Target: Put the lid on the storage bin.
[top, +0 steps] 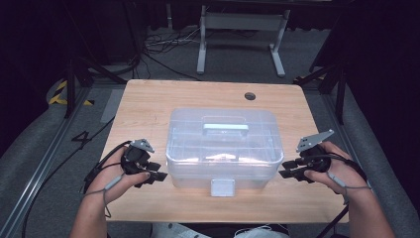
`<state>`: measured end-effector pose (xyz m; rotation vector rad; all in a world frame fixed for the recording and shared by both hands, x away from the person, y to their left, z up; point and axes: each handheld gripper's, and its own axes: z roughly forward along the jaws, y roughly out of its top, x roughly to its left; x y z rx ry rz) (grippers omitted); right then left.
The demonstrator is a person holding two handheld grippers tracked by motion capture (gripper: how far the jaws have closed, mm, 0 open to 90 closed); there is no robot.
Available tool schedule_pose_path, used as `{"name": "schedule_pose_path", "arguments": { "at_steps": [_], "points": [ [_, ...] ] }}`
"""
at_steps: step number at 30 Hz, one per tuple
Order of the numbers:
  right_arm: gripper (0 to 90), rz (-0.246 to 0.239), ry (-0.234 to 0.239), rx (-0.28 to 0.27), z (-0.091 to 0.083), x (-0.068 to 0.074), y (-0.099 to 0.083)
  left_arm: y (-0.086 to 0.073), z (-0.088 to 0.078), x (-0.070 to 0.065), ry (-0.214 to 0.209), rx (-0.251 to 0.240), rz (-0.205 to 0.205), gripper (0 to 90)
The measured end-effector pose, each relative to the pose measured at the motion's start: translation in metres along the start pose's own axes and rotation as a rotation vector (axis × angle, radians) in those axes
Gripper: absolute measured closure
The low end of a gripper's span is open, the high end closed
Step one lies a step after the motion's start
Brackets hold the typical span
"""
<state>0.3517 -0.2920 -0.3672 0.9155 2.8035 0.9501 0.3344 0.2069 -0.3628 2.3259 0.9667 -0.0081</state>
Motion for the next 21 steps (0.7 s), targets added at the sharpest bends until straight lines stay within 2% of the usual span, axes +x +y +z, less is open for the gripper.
{"name": "schedule_pose_path", "arguments": {
  "at_steps": [1, 5, 6, 7, 8, 9, 10, 11, 16, 17, 21],
  "points": [
    [62.7, 0.007, 0.011, 0.006, -0.002, -0.003, -0.002, 0.000, -0.002, 0.000, 0.009, -0.017, -0.010, 53.9],
    [61.2, 0.029, -0.013, -0.031, -0.014, -0.014, -0.005, 0.000, -0.010, 0.003, 0.041, -0.088, -0.036, 50.8],
    [61.2, 0.029, -0.013, -0.031, -0.014, -0.014, -0.005, 0.000, -0.010, 0.003, 0.041, -0.088, -0.036, 50.2],
    [60.4, 0.042, -0.025, -0.070, -0.020, -0.018, -0.005, 0.000, -0.012, 0.005, 0.057, -0.110, -0.042, 50.0],
    [60.4, 0.042, -0.025, -0.070, -0.020, -0.018, -0.005, 0.000, -0.012, 0.005, 0.057, -0.110, -0.042, 49.7],
    [57.8, 0.063, -0.044, -0.118, -0.026, -0.022, -0.004, 0.000, -0.015, 0.008, 0.078, -0.139, -0.052, 49.4],
    [57.0, 0.073, -0.053, -0.141, -0.028, -0.023, -0.004, 0.000, -0.015, 0.008, 0.078, -0.139, -0.052, 48.9],
    [57.0, 0.073, -0.053, -0.141, -0.028, -0.023, -0.004, 0.000, -0.015, 0.009, 0.081, -0.153, -0.059, 48.9],
    [51.0, 0.136, -0.153, -0.280, -0.037, -0.036, -0.007, 0.001, -0.015, 0.022, 0.133, -0.217, -0.095, 45.9],
    [51.0, 0.136, -0.153, -0.280, -0.037, -0.036, -0.007, 0.001, -0.015, 0.022, 0.133, -0.217, -0.095, 45.7],
    [47.2, 0.174, -0.213, -0.356, -0.038, -0.046, -0.013, 0.003, -0.010, 0.032, 0.166, -0.249, -0.111, 44.3]
  ]
}}
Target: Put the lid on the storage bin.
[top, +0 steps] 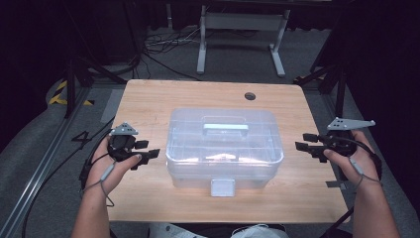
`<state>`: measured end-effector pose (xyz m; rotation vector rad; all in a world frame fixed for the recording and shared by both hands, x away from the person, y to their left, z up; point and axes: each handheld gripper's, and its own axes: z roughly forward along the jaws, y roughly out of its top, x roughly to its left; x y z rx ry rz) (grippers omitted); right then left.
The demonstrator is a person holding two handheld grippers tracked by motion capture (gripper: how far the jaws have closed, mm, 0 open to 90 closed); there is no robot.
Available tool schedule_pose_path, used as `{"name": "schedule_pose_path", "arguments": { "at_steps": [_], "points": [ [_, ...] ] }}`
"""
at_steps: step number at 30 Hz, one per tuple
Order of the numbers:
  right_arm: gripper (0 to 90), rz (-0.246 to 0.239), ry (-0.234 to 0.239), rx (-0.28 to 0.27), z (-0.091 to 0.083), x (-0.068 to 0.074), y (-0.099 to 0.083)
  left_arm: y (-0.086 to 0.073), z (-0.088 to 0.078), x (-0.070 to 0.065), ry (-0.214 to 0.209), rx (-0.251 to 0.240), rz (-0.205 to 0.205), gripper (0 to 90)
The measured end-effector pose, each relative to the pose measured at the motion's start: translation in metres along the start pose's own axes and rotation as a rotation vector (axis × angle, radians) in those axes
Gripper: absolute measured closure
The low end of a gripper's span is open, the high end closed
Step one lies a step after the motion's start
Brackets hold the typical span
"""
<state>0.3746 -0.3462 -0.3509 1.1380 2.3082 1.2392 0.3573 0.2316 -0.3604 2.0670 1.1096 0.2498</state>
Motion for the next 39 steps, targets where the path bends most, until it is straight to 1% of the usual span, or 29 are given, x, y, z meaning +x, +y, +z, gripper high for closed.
{"name": "schedule_pose_path", "arguments": {
  "at_steps": [2, 5, 7, 9, 13, 17, 21, 25, 29, 33, 34, 37, 38, 39],
  "points": [
    [45.2, 0.014, -0.025, -0.026, 0.002, -0.005, -0.003, 0.000, 0.003, 0.004, 0.008, -0.009, -0.001, 43.6],
    [43.8, 0.028, -0.048, -0.041, 0.007, -0.011, -0.008, 0.000, 0.009, 0.009, 0.020, -0.021, -0.007, 41.7],
    [41.3, 0.028, -0.069, -0.048, 0.013, -0.015, -0.011, -0.002, 0.013, 0.012, 0.033, -0.017, -0.021, 41.0],
    [40.7, 0.023, -0.086, -0.056, 0.022, -0.018, -0.015, -0.003, 0.018, 0.016, 0.042, -0.018, -0.022, 40.1],
    [39.9, 0.025, -0.104, -0.025, 0.035, -0.022, -0.023, -0.005, 0.027, 0.023, 0.043, -0.002, -0.033, 39.2],
    [39.8, 0.048, -0.118, -0.012, 0.046, -0.027, -0.031, -0.009, 0.037, 0.029, 0.050, 0.014, -0.035, 39.0],
    [39.4, 0.065, -0.131, 0.026, 0.057, -0.032, -0.040, -0.012, 0.046, 0.034, 0.056, 0.031, -0.037, 38.6],
    [39.4, 0.082, -0.145, 0.042, 0.068, -0.036, -0.048, -0.016, 0.054, 0.038, 0.055, 0.057, -0.042, 38.2],
    [38.6, 0.091, -0.162, 0.053, 0.078, -0.039, -0.055, -0.020, 0.061, 0.040, 0.049, 0.080, -0.030, 37.7],
    [37.5, 0.084, -0.174, 0.066, 0.088, -0.041, -0.062, -0.024, 0.067, 0.041, 0.045, 0.110, -0.019, 37.3],
    [37.0, 0.086, -0.175, 0.072, 0.091, -0.042, -0.064, -0.026, 0.069, 0.042, 0.043, 0.116, -0.018, 37.2],
    [36.5, 0.072, -0.178, 0.094, 0.099, -0.043, -0.069, -0.029, 0.073, 0.042, 0.035, 0.141, -0.014, 36.8],
    [36.5, 0.069, -0.176, 0.099, 0.101, -0.043, -0.070, -0.030, 0.075, 0.043, 0.034, 0.158, -0.007, 36.3],
    [36.5, 0.072, -0.174, 0.104, 0.103, -0.042, -0.072, -0.031, 0.076, 0.044, 0.033, 0.170, 0.015, 36.1]
  ]
}}
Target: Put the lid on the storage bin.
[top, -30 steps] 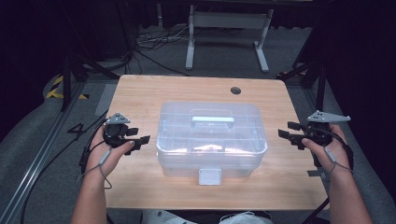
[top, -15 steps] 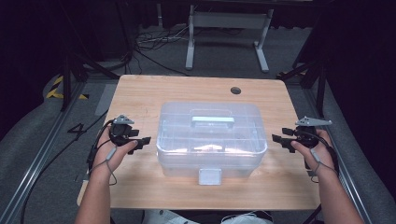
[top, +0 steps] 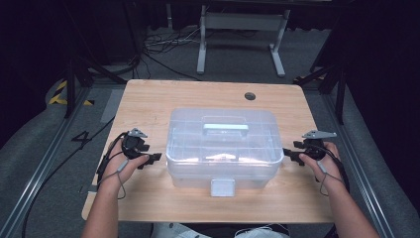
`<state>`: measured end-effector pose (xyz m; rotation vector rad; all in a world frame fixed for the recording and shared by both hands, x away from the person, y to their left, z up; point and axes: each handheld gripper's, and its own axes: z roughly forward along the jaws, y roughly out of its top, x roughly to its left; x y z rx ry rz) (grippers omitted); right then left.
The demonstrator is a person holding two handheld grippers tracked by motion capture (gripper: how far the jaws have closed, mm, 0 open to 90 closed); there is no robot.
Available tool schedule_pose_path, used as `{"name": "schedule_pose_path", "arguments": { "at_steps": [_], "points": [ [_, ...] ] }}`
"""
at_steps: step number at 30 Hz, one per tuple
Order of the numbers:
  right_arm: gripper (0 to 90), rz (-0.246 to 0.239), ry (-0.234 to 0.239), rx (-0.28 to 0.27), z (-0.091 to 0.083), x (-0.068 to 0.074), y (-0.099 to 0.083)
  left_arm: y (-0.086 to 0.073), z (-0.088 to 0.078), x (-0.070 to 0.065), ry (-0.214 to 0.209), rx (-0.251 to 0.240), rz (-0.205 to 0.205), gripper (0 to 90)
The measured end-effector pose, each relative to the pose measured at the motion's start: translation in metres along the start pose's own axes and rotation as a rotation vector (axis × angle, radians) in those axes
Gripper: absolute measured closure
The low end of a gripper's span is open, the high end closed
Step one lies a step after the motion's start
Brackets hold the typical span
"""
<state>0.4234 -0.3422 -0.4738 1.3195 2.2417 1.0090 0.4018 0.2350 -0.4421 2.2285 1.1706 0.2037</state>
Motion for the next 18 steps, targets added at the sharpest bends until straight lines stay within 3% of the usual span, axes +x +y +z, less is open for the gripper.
{"name": "schedule_pose_path", "arguments": {
  "at_steps": [11, 14, 18],
  "points": [
    [32.5, -0.038, 0.008, 0.020, 0.012, 0.005, -0.006, -0.006, 0.009, -0.001, -0.020, 0.080, 0.001, 33.5],
    [30.3, -0.059, 0.010, 0.021, 0.014, 0.008, -0.006, -0.007, 0.009, -0.004, -0.013, 0.139, 0.030, 31.6],
    [29.5, -0.067, 0.011, 0.014, 0.015, 0.010, -0.006, -0.007, 0.010, -0.007, -0.014, 0.149, 0.045, 31.2]
  ]
}}
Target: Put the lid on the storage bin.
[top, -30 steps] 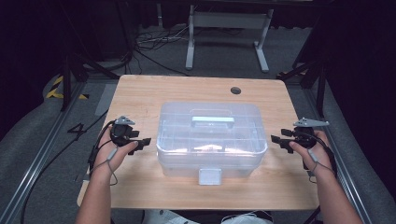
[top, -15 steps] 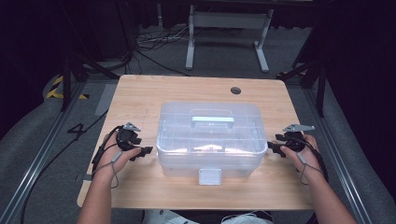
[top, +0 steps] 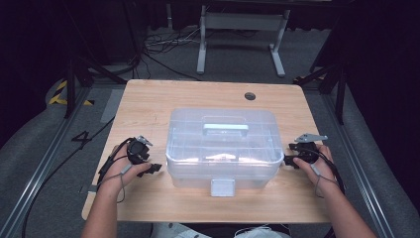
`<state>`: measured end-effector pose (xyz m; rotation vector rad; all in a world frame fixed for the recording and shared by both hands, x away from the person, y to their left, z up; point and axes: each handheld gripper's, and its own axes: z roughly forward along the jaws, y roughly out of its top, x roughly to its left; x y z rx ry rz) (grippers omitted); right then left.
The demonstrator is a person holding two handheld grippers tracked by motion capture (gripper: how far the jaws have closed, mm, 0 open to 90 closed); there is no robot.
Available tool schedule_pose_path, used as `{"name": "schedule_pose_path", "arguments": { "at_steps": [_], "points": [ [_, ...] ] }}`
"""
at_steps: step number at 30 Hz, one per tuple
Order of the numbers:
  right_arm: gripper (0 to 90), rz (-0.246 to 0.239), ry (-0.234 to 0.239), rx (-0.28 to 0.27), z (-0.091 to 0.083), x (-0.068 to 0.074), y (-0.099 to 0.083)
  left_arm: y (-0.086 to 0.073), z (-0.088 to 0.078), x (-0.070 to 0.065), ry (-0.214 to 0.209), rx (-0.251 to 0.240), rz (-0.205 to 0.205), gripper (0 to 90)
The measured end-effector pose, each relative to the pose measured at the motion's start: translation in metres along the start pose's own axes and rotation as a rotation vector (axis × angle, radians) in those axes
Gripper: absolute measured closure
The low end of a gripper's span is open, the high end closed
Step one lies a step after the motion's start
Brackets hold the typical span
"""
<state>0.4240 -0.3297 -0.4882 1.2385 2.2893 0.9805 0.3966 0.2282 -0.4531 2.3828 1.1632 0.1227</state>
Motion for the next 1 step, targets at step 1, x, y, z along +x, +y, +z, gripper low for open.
{"name": "schedule_pose_path", "arguments": {
  "at_steps": [1],
  "points": [
    [29.3, -0.001, 0.000, -0.001, 0.0004, 0.0002, 0.0001, -0.0002, -0.0004, 0.0007, -0.001, -0.005, 0.003, 31.2]
  ]
}}
